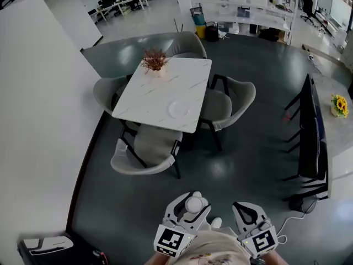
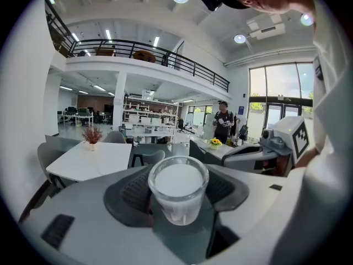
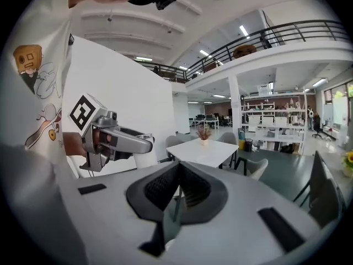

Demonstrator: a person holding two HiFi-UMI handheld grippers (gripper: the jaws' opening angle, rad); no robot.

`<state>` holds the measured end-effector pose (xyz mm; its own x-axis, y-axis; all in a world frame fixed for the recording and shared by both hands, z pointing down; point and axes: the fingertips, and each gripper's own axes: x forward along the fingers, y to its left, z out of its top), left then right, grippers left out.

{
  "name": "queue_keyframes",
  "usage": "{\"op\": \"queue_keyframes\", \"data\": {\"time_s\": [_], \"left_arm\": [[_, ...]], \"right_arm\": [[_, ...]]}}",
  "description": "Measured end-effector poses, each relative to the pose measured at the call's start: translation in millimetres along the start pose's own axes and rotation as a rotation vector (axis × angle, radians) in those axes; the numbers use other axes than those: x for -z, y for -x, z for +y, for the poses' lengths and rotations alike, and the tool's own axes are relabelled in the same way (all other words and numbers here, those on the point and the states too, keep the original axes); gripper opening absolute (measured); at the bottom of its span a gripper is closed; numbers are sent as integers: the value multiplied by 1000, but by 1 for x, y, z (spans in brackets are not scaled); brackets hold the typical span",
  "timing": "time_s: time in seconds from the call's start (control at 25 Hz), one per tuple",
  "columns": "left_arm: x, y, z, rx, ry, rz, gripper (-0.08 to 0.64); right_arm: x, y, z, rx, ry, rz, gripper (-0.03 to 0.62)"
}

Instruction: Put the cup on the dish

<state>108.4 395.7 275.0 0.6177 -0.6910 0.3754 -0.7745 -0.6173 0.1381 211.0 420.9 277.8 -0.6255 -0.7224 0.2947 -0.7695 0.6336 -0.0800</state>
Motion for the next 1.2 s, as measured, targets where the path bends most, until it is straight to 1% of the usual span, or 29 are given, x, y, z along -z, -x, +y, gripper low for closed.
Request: {"op": "queue_keyframes", "data": {"time_s": [0.08,0.24,0.4,0.6,0.76,0.92,1.0,1.2], "left_arm": [[-5,-6,14,-2,0,-2,276],[-15,-14,38,14,-9,-9,278],[-21,-19,64,29,-1,-13,278],[-26,-28,97,40,13,-28,277],[-27,-28,125,45,15,-22,278],[-31,-25,150,70,49,-42,278],[-30,-24,162,70,53,-50,278],[-23,-26,181,73,53,-31,277]], "right_arm": [[-6,-15,-8,9,-20,0,5],[-20,-40,-15,24,-8,7,5],[-28,-66,-22,43,-16,38,5],[-39,-98,-26,53,11,52,5],[-46,-126,-22,55,0,72,5],[-52,-153,-17,56,15,75,5],[-52,-168,-13,50,18,70,5],[-57,-183,-6,51,5,68,5]]}}
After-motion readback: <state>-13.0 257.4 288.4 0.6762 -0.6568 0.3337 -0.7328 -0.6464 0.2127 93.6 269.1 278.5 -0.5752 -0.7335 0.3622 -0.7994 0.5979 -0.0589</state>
